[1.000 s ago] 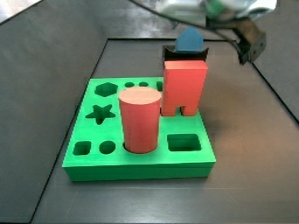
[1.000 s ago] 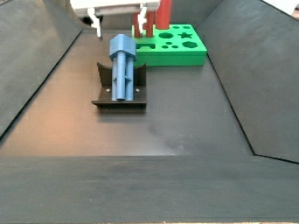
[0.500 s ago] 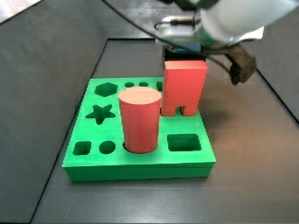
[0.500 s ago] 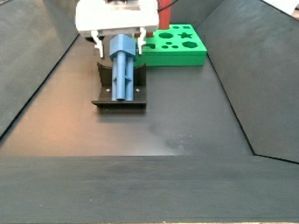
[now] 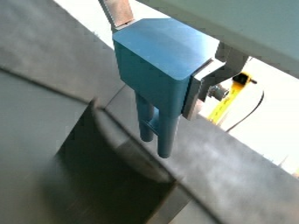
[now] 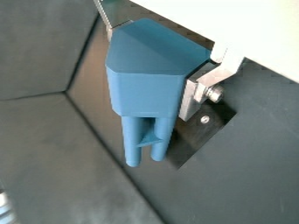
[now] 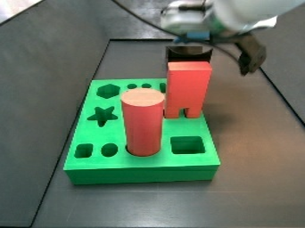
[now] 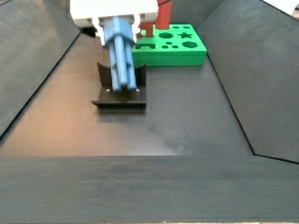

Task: Pick up the 3 prong object. Move up. Place the 3 prong object on the fixture. Regrasp the 3 prong object. Move to above the board. Insert the 3 prong object.
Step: Move to above the board.

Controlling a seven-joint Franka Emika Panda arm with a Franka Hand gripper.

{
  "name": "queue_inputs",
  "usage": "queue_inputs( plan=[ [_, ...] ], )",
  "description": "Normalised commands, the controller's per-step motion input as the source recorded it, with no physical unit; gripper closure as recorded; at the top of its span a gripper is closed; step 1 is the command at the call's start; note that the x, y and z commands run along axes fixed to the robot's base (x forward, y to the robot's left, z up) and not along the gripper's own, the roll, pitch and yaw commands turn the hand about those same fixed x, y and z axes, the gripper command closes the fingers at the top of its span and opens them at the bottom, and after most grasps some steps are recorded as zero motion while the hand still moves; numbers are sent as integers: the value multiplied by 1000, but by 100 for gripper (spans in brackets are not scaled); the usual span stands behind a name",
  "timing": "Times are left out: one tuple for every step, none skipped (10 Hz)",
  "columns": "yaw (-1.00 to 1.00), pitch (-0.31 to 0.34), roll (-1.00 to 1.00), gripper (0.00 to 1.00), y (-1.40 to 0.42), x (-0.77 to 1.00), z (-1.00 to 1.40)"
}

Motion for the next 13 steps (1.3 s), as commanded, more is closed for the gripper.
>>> queue_inputs(
  plan=[
    [198,13,165,100,25,87,1000],
    [178,-23,114,100,22,86,1000],
    [135,-54,66,100,16,82,1000],
    [100,-60,44,100,11,81,1000],
    [53,-52,31,100,6,76,1000],
    [34,-48,24,100,1,75,1000],
    [4,-24,22,100,-6,68,1000],
    [-16,1,21,100,-14,57,899],
    [-25,22,21,100,-15,45,719],
    [-26,38,23,100,-16,36,597],
    [-21,75,26,100,-21,23,298],
    [-15,83,22,100,-21,27,182],
    [-160,-78,-1000,100,-1000,-720,289]
  ],
)
